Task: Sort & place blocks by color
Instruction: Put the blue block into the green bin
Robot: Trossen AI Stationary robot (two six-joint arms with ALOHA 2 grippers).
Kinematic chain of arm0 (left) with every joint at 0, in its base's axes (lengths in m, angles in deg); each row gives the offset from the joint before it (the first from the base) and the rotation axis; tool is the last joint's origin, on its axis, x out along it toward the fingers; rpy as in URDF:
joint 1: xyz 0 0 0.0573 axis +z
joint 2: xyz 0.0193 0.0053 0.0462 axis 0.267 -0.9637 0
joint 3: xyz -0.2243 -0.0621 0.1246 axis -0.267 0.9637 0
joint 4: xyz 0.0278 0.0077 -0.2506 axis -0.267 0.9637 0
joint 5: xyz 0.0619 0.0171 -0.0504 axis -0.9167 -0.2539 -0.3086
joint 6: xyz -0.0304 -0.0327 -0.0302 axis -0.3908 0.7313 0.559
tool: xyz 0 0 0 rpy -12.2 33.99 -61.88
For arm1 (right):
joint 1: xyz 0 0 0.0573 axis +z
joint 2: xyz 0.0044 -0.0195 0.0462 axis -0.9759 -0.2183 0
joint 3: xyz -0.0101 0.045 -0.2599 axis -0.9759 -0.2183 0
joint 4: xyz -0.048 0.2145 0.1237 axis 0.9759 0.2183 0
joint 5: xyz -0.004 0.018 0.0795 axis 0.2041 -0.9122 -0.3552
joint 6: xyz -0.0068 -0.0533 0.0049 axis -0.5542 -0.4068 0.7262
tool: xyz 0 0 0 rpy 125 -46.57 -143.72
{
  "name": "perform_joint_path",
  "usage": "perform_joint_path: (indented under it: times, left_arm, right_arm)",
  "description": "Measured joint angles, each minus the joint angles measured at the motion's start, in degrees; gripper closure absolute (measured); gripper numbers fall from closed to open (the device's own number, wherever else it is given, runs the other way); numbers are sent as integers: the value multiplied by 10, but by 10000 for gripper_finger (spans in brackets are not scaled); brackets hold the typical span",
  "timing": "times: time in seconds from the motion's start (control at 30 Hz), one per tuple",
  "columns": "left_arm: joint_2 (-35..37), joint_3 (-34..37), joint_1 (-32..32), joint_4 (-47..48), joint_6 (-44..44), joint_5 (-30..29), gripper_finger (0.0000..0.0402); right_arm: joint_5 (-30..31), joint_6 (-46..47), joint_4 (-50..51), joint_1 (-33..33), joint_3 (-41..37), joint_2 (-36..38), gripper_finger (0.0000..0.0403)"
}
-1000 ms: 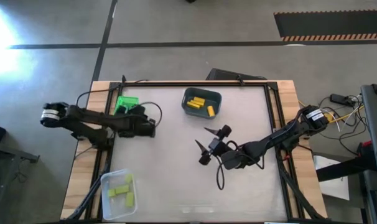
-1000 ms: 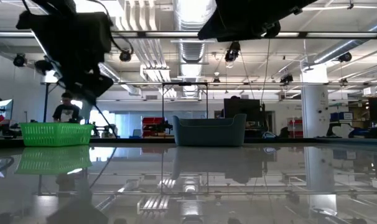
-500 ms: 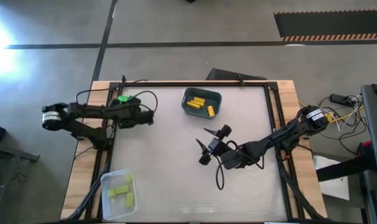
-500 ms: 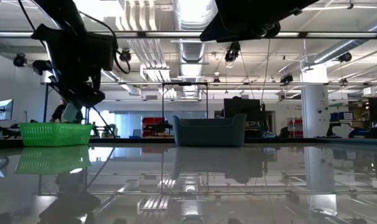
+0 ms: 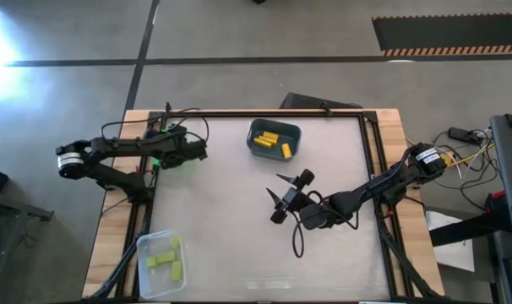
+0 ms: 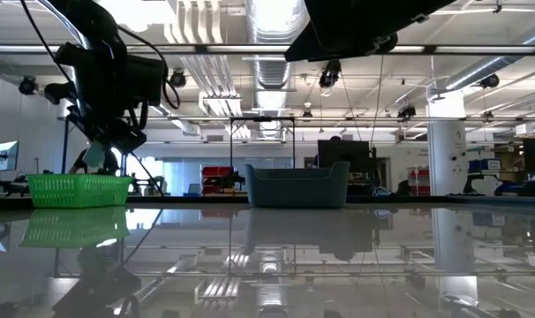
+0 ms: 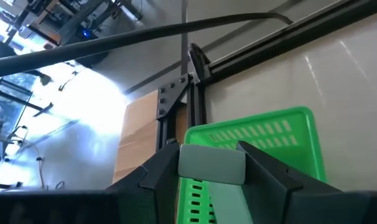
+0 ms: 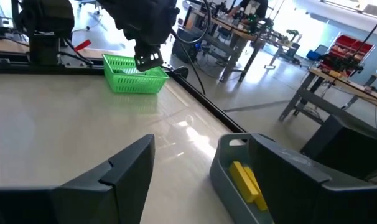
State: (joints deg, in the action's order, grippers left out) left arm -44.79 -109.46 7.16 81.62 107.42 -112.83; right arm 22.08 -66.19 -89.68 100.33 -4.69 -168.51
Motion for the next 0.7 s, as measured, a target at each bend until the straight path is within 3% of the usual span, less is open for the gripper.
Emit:
perform_joint_path:
  times: [0.47,0.57,0.7]
  left_arm:
    - [0,0,0,-11,1,1,263]
    - [0,0,-1,-15,1,5,247]
    - [0,0,-1,-25,-11,14,207]
  right_arm:
    - [-16,-37,22,-2,-3,0,158]
    - [-59,-40,23,-11,-12,4,165]
    - [-66,-41,22,-20,-37,21,173]
